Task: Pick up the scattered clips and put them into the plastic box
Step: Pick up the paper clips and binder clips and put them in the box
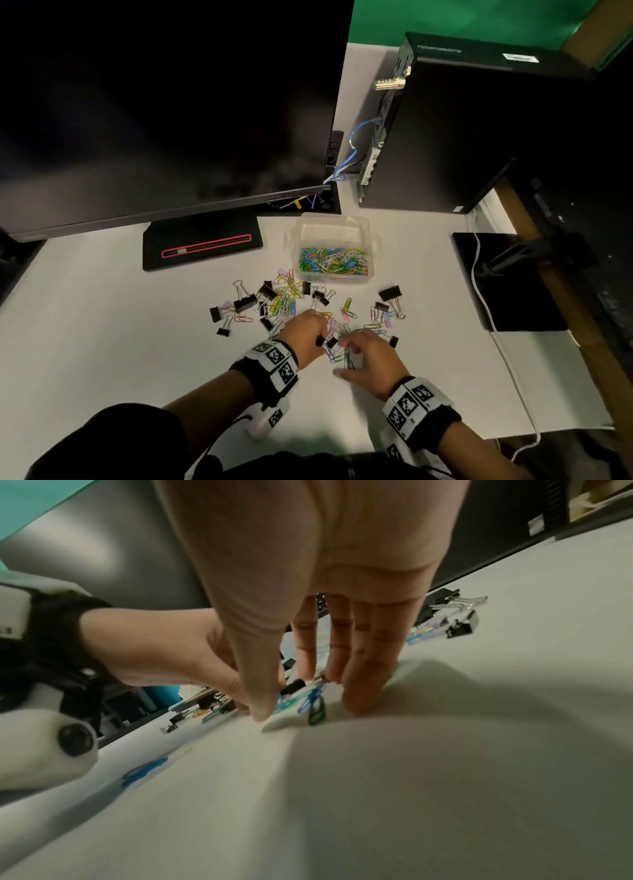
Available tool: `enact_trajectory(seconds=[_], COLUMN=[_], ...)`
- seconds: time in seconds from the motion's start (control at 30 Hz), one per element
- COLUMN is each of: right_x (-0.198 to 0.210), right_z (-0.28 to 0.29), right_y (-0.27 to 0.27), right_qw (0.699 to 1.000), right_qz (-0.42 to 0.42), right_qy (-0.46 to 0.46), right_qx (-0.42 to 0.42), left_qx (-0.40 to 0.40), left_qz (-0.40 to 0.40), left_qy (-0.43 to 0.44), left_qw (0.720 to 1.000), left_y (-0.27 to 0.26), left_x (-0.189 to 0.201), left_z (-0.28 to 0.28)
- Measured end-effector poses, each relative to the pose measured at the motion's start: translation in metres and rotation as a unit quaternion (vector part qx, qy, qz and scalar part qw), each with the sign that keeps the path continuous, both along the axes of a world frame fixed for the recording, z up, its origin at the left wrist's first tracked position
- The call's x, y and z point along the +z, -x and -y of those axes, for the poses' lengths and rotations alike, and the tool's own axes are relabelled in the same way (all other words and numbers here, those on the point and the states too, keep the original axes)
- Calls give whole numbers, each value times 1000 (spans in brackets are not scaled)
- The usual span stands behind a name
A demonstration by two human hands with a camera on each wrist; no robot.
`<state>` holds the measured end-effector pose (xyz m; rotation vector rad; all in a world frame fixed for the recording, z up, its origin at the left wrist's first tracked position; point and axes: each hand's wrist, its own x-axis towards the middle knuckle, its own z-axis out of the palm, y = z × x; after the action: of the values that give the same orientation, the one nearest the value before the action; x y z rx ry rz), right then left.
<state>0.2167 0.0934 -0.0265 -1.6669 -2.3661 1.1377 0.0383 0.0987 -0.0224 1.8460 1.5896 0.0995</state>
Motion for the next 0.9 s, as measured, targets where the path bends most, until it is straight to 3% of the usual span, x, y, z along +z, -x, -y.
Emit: enact_trajectory(seconds=[0.33, 0.77, 0.9], right_x=[1, 0, 5], right_z=[-5, -8, -9], right_y=[5, 4, 0], right_qw=[1000, 998, 1000], right_qz=[-6, -10, -7], right_qy=[-2, -48, -9], right_qx=[-27, -28, 21], left_qx=[59, -4, -6], left_qz=[75, 15, 7], left_qy=[15, -8, -15], left_qw=[995, 1000, 1000], left_y=[5, 18, 37], left_x=[-3, -2, 2], left_z=[6, 10, 10])
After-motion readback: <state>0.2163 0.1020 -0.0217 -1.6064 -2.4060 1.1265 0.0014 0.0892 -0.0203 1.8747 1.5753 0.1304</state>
